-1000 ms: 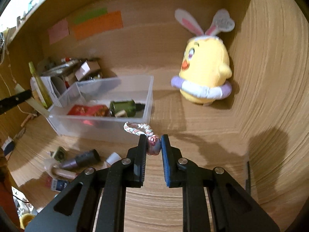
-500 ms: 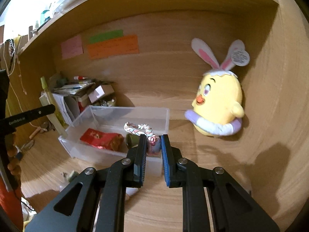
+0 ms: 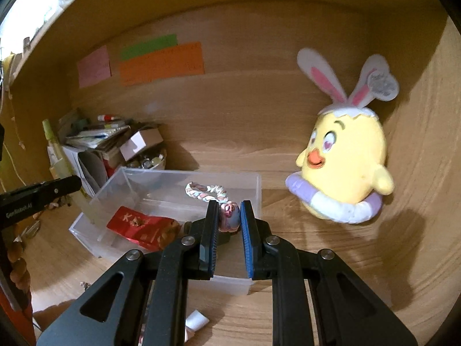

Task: Organize objects
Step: 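Carry the bracelet with the right gripper over the clear box while the left gripper carries the stick there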

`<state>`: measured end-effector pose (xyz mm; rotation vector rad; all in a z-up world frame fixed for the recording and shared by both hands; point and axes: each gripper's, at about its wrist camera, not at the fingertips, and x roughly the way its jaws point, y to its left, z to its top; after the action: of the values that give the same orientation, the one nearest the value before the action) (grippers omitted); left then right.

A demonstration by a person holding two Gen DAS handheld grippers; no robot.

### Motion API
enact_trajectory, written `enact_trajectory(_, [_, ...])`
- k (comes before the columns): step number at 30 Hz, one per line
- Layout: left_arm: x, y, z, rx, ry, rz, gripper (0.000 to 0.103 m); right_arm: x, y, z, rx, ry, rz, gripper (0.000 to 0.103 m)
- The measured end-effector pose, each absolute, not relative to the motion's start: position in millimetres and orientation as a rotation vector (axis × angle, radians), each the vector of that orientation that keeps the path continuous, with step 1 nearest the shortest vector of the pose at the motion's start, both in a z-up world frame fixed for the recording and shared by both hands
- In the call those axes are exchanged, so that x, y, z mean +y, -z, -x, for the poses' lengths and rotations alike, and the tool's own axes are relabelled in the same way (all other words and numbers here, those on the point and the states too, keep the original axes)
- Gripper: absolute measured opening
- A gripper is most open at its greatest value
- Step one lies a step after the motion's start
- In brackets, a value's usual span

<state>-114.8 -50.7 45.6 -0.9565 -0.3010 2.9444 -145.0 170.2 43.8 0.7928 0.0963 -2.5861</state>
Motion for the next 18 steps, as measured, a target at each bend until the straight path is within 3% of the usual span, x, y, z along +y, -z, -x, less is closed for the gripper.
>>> enact_trajectory(18, [-54,-12,139,-0.318,-2.892,1.104,0.015,149,4,172,0.173,2.526,-0.961,0.014])
